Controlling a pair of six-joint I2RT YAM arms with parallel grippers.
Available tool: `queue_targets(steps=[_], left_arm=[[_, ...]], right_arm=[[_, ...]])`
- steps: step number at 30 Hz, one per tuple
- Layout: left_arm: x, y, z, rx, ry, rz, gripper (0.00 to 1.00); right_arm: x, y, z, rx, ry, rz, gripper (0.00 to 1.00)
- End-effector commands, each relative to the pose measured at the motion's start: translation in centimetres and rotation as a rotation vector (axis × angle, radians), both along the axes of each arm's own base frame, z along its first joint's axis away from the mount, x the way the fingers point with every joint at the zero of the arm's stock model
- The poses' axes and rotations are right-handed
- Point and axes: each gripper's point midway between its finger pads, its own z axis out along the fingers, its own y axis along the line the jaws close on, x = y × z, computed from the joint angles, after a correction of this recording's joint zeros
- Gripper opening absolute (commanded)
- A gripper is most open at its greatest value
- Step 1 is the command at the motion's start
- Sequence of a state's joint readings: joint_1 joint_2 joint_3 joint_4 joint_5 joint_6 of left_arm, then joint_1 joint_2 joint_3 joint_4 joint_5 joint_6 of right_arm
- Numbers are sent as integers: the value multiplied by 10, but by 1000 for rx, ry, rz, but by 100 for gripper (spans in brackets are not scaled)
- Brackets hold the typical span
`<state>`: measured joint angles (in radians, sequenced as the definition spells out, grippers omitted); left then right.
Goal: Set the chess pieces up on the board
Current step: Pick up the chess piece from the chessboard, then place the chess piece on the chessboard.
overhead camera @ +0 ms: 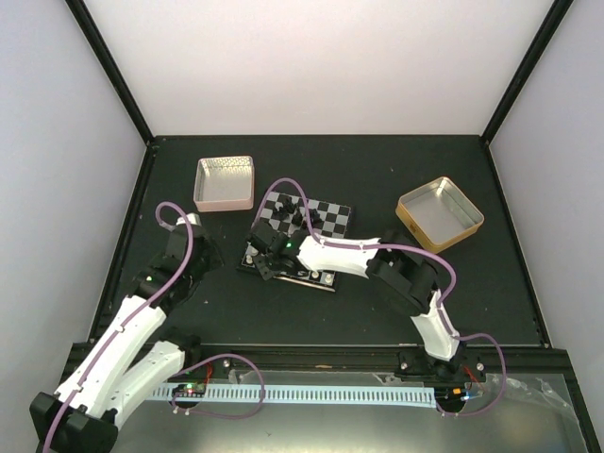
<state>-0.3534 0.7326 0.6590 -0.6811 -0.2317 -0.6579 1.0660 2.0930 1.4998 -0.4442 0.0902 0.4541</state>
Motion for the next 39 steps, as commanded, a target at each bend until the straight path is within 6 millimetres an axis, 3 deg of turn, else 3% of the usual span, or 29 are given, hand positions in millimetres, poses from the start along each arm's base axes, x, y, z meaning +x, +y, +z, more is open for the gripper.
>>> queue_targets(steps=[1, 6, 13, 22, 30, 39], left_arm=[[0, 2, -2, -3, 1, 7, 4], [3, -11, -5, -25, 12, -56, 4], [8, -39, -17, -78, 71, -186, 4], [20, -85, -26, -118, 93, -359, 3], [26, -102, -61, 14, 196, -374, 3], [36, -118, -87, 90, 240, -375, 3]], right_arm=[[0, -8, -7, -69, -15, -37, 38], [-2, -18, -12, -92, -18, -58, 30], [-3, -29, -15, -102, -32, -76, 10], [6, -46, 27, 84, -129, -134, 9], [14, -68, 62, 225, -190, -211, 9], [14, -80, 75, 274, -226, -252, 9]])
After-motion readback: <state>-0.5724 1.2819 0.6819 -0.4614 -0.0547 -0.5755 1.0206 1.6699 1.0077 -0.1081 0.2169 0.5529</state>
